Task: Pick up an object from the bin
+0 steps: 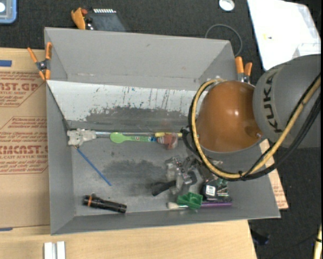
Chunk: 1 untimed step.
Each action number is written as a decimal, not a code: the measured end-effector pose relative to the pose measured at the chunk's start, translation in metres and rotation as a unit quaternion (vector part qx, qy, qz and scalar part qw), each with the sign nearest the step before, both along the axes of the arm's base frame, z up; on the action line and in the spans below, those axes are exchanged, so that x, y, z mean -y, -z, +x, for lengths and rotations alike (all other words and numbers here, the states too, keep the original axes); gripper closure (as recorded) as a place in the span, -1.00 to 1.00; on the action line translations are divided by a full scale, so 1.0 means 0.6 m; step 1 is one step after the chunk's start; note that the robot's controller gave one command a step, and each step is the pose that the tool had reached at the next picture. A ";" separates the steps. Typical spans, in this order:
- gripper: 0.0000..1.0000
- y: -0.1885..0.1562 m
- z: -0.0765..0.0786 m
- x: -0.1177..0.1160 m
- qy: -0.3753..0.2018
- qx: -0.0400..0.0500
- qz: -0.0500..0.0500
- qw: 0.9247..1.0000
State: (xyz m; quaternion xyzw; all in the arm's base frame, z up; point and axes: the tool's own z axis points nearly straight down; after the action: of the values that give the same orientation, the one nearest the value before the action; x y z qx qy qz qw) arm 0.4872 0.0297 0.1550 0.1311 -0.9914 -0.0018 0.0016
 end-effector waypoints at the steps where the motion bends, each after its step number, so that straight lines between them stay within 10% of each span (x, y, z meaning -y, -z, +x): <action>1: 1.00 -0.037 0.003 -0.001 0.000 0.004 0.000 1.000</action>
Offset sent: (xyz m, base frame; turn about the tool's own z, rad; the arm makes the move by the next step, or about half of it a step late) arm 0.0014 0.0002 0.0306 -0.0002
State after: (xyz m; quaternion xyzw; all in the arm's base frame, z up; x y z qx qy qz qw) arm 0.4890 0.0300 0.1771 0.1312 -0.9914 -0.0016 -0.0023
